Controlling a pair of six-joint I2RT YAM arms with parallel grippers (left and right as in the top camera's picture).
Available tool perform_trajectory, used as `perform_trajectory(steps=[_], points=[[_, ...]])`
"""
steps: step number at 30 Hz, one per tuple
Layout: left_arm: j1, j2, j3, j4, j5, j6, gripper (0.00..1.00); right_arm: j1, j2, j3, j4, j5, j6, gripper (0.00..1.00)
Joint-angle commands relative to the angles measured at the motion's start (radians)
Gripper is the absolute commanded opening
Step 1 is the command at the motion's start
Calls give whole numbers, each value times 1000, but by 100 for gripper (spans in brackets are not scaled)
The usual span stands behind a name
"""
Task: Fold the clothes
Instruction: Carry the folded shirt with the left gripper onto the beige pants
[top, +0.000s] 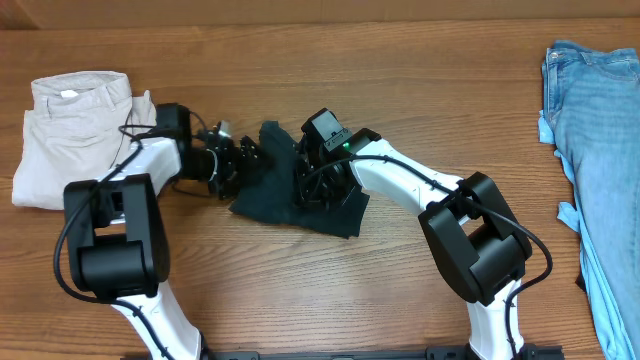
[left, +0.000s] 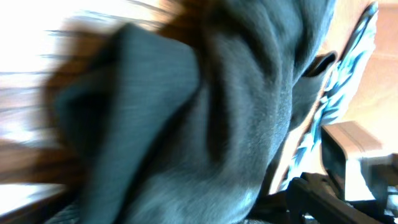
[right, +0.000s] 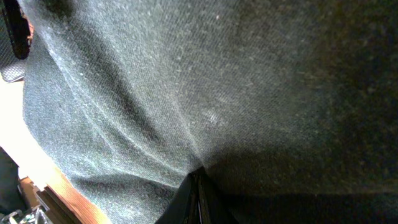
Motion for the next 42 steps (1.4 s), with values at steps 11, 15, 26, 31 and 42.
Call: perform_trajectory(steps=[11, 15, 26, 31, 42], points=[[-62, -4, 44, -166, -198, 325, 4, -98, -177, 14, -148, 129, -132, 4], [-50, -201, 193, -219, -295, 327, 4, -212, -391, 14, -176, 177, -139, 5], [362, -215, 413, -248, -274, 397, 4, -244, -444, 14, -258, 177, -135, 6], [531, -215, 471, -229, -204, 404, 4, -244, -444, 14, -266, 177, -121, 6], [607, -90, 477, -109, -458, 370, 19, -244, -444, 14, -334, 177, -105, 5]])
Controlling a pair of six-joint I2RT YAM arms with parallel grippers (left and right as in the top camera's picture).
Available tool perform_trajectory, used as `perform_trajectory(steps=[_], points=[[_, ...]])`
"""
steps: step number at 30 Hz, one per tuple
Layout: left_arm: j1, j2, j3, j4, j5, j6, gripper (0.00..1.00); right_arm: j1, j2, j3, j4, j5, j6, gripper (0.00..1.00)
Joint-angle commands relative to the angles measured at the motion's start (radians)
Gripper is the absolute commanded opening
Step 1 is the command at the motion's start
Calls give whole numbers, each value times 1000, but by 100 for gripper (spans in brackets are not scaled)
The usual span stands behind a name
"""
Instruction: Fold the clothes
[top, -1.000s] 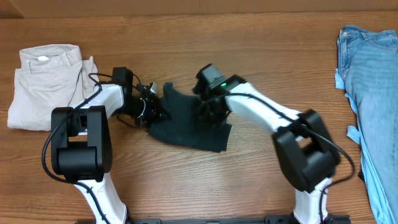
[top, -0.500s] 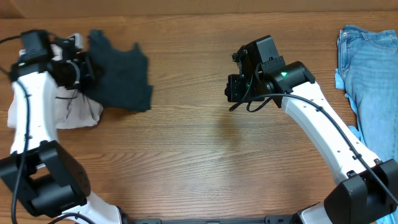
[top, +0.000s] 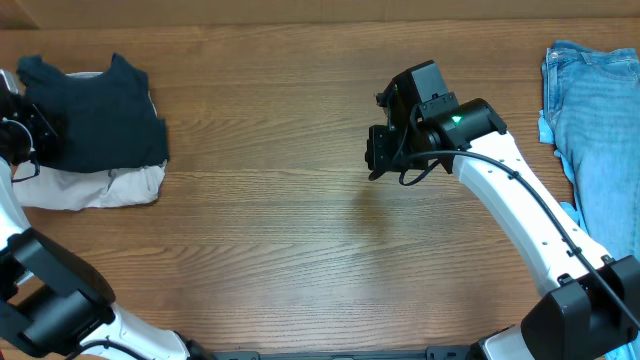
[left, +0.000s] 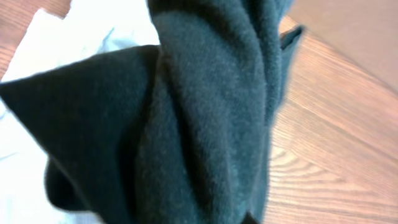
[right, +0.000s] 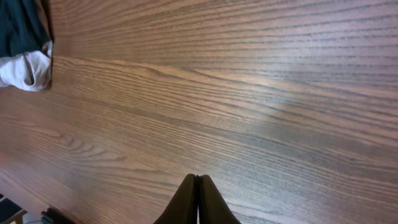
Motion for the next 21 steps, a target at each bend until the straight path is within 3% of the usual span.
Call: perform_trajectory(steps=[1, 3, 4, 5, 6, 7, 9, 11, 12, 14, 15, 16, 19, 21], points=[[5, 31, 29, 12, -140, 0, 21, -2, -2, 10, -14, 4, 3, 5], [26, 31, 29, 19, -230, -76, 27, -2, -2, 10, -30, 4, 3, 5], [40, 31, 31, 17, -242, -92, 38, -2, -2, 10, -34, 3, 3, 5], [53, 30, 37, 10, -241, -99, 56, -2, -2, 10, -38, 4, 3, 5], [82, 30, 65, -12, -225, -117, 92, -2, -2, 10, -48, 4, 3, 5], [114, 30, 114, -48, -194, -130, 100, -2, -2, 10, -52, 4, 3, 5], [163, 29, 203, -97, -62, -130, 100, -2, -2, 10, -51, 4, 3, 5], [186, 28, 282, -175, 63, -123, 94, -2, -2, 10, -46, 4, 3, 5], [181, 28, 304, -227, 108, -95, 86, -2, -2, 10, -42, 4, 3, 5], [127, 32, 294, -393, 9, -58, 31, -2, -2, 10, -32, 4, 3, 5], [108, 35, 274, -423, -50, -71, 9, -2, -2, 10, -29, 4, 3, 5], [79, 38, 213, -433, -103, -131, 4, -2, -2, 10, -29, 4, 3, 5], [51, 39, 26, -319, -121, -173, 4, -2, -2, 10, -31, 3, 3, 4], [55, 39, -97, -214, -229, -226, 5, -2, -2, 10, -37, 4, 3, 5]])
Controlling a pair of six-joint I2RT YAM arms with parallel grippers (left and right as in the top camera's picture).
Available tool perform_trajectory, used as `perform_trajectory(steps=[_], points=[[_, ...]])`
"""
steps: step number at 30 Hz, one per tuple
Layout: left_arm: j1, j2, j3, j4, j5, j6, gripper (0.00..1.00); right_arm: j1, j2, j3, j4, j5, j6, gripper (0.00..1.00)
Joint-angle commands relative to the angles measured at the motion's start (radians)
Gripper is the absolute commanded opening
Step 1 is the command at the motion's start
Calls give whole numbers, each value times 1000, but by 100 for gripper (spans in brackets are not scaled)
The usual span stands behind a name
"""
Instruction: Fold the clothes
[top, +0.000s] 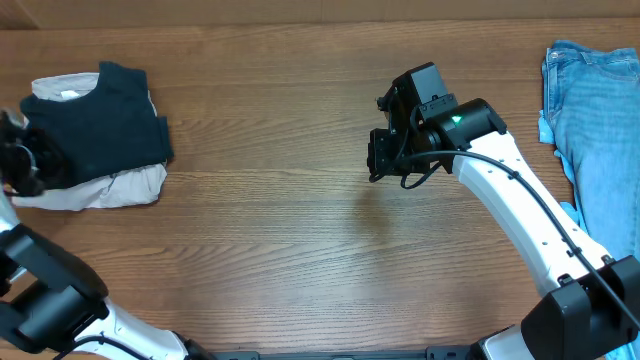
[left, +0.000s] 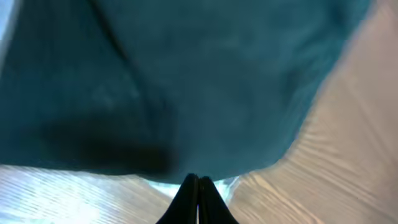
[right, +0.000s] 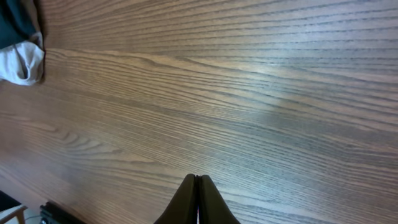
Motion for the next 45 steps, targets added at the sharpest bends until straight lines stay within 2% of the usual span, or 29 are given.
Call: perform_trajectory(steps=[1, 2, 3, 7, 9, 11, 13, 15, 16, 18, 20, 21, 22, 23, 25, 26, 27, 29, 32, 37, 41, 43, 45], points=[[19, 5, -176, 118, -208, -112, 6, -2, -2, 10, -1, 3, 3, 5], [37, 5, -223, 158, -274, -145, 7, -2, -2, 10, -1, 3, 3, 5], [55, 5, -248, 176, -276, -148, 6, -2, -2, 10, -2, 3, 3, 5], [99, -11, -229, 162, -92, -138, 4, -2, -2, 10, -1, 3, 3, 5], [104, -67, -115, 79, 14, -95, 4, -2, -2, 10, -1, 3, -1, 5], [92, -109, -38, 43, 42, -79, 6, -2, -2, 10, 0, 3, -1, 5], [63, -154, 43, -9, 117, -35, 12, -2, -2, 10, 2, 3, -1, 5], [22, -191, 72, -69, 200, 24, 13, -3, -2, 11, 11, 4, -5, 5], [-15, -226, 86, -103, 192, 78, 17, -11, -8, 18, 11, 4, -6, 5], [-137, -353, 100, -150, 72, 123, 23, -44, -56, 51, 9, 29, -35, 6], [-288, -508, 101, -192, -64, 186, 34, -84, -133, 82, 15, 84, -35, 7], [-372, -579, 100, -223, -159, 198, 43, -110, -185, 91, 27, 102, -40, 10], [-451, -639, 100, -259, -256, 201, 57, -142, -243, 92, 46, 102, -64, 18], [-525, -690, 100, -306, -316, 201, 64, -177, -306, 92, 55, 101, -85, 40], [-628, -754, 100, -406, -323, 194, 100, -215, -395, 92, 43, 101, -87, 67], [-651, -770, 100, -465, -323, 180, 100, -218, -439, 92, 16, 101, -87, 74], [-655, -775, 100, -517, -322, 177, 100, -218, -473, 92, -20, 101, -87, 100], [-655, -772, 100, -573, -323, 175, 100, -218, -516, 92, -89, 101, -87, 100], [-655, -759, 100, -548, -323, 175, 100, -218, -551, 92, -194, 100, -86, 100], [-655, -732, 100, -547, -323, 175, 100, -218, -549, 92, -220, -89, -76, 100], [-655, -714, 100, -547, -323, 175, 100, -218, -545, 92, -275, -86, -84, 100], [-654, -706, 100, -547, -323, 175, 100, -200, -567, 92, -331, 24, -87, 100], [-654, -698, 100, -547, -323, 175, 100, -192, -643, 78, -227, 152, -87, 100]])
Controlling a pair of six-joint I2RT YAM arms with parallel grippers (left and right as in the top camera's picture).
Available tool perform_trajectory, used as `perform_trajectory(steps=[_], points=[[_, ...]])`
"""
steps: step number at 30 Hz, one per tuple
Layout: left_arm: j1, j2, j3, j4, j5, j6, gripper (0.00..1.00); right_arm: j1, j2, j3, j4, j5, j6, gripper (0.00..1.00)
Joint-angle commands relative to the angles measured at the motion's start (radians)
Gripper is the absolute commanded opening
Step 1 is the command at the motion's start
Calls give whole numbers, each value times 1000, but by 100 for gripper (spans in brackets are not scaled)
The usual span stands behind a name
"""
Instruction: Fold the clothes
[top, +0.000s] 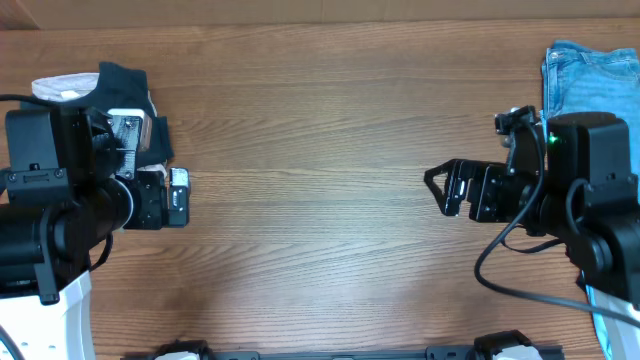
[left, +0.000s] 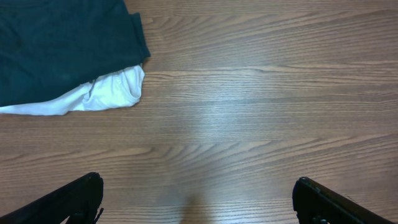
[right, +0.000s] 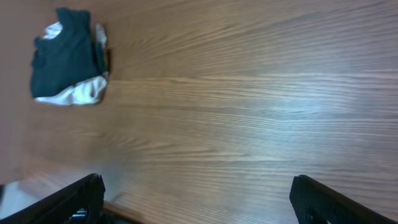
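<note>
A folded dark garment (left: 62, 43) lies on a folded pale garment (left: 109, 92) at the table's far left; the overhead view shows its top edge (top: 125, 78) behind my left arm, and the right wrist view shows the whole stack (right: 65, 62). My left gripper (left: 196, 200) hangs open and empty over bare wood just right of the stack, also seen from above (top: 170, 198). My right gripper (top: 455, 188) is open and empty over the right half of the table, its fingers (right: 81, 196) spread wide.
Blue jeans (top: 590, 90) lie unfolded along the table's right edge, partly under my right arm. The wooden table (top: 320, 150) stretches between the two arms.
Both grippers were shut, the left low at the stack, the right over the table's middle. Now both are open, higher, and each drawn back to its own side.
First both grippers were on the dark garment in the table's middle-left, beside the folded pale garment. Then the dark garment lay on the pale one at far left, the left gripper at it and the right shut over mid-table. Now both arms are away and open.
</note>
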Motion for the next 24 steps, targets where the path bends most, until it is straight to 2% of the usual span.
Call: perform_trajectory(steps=[1, 4, 6, 10, 11, 15, 16, 20, 24], points=[[-4, 9, 0, 5, -14, -3, 100, 11, -137, -29, 170, 170, -16, 100], [-3, 11, 0, 5, -14, -3, 100, 10, -378, -262, 442, 170, -114, 100], [-3, 11, 0, 5, -14, -3, 100, 10, -495, -406, 521, 170, -163, 100], [-3, 11, 0, 5, -14, -3, 100, -29, -758, -766, 541, 180, -163, 100], [-3, 11, 0, 5, -14, -3, 100, -43, -866, -939, 543, 180, -156, 100], [-3, 11, 0, 5, -14, -3, 100, -43, -1007, -1183, 559, 112, -153, 100], [-3, 11, 0, 5, -14, -3, 100, -43, -1044, -1244, 606, 77, -153, 100], [-4, 11, 0, 5, -14, -3, 100, -43, -1106, -1373, 636, 100, -153, 100], [-3, 11, 0, 5, -14, -3, 100, -43, -1107, -1374, 639, 113, -153, 100]])
